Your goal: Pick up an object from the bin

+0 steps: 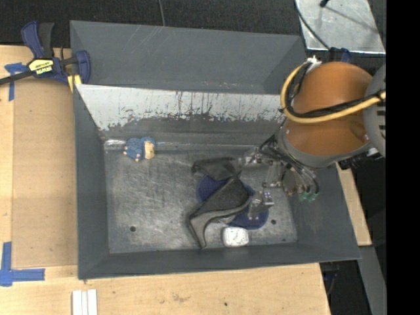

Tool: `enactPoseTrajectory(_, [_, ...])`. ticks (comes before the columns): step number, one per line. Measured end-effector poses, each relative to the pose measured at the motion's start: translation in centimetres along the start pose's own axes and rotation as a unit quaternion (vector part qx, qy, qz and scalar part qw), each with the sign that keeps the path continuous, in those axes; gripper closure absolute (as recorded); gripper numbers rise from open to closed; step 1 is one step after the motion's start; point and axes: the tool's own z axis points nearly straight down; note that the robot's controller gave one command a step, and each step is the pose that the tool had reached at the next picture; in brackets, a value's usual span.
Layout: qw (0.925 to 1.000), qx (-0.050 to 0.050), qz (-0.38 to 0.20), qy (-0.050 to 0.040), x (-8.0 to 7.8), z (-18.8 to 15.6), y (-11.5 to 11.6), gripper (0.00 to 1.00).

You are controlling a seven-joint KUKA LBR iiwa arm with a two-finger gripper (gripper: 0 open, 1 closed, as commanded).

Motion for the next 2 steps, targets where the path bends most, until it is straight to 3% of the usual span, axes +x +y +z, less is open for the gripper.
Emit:
enactPoseTrajectory(1, [0.9968, 0.0, -0.08, -0.0007, -2.57, 11.08, 1.88, 0.0])
enactPoseTrajectory(2, [0.9967, 0.0, -0.081, -0.0001, -2.54, 11.18, 1.9, 1.0])
